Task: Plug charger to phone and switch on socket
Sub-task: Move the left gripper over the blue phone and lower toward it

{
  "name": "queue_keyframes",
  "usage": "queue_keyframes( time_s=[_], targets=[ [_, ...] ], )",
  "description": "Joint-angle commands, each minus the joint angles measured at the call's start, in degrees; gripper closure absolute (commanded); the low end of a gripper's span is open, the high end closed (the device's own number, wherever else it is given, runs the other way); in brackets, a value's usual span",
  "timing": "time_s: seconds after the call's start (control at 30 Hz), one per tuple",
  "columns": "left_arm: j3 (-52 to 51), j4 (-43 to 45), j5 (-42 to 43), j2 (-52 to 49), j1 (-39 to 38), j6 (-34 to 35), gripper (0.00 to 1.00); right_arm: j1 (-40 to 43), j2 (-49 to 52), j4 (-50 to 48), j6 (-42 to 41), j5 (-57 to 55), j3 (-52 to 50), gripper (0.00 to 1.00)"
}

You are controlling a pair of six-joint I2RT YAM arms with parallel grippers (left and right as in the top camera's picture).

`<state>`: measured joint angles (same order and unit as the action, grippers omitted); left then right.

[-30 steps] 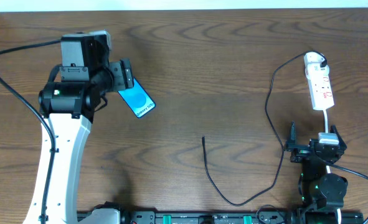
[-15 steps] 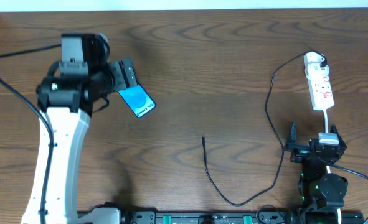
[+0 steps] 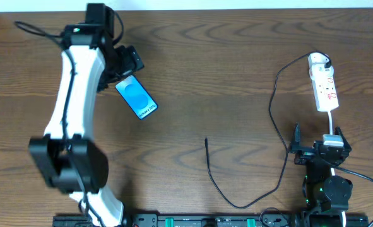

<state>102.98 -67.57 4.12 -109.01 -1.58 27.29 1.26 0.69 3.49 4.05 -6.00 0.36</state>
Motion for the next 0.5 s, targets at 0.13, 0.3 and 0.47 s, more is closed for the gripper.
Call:
queue_keyframes(
  time_s=[0.13,0.3,0.47],
  targets=[
    [0.74,0.55,-0.72,-8.83,0.28,1.53,0.02,-0.17,-0.31,0.20,0.74,-0.04,-0.04,0.01],
    [0.52,0.83,-0.70,-11.28,0.28,1.53,0.02,-0.17,-0.31,0.20,0.74,-0.04,-0.04,0.01],
    [-0.44,2.32,-0.70,-11.47,0.26,1.55,0.02,-0.17,-0.31,0.20,0.72,-0.04,-0.04,0.01]
  ],
)
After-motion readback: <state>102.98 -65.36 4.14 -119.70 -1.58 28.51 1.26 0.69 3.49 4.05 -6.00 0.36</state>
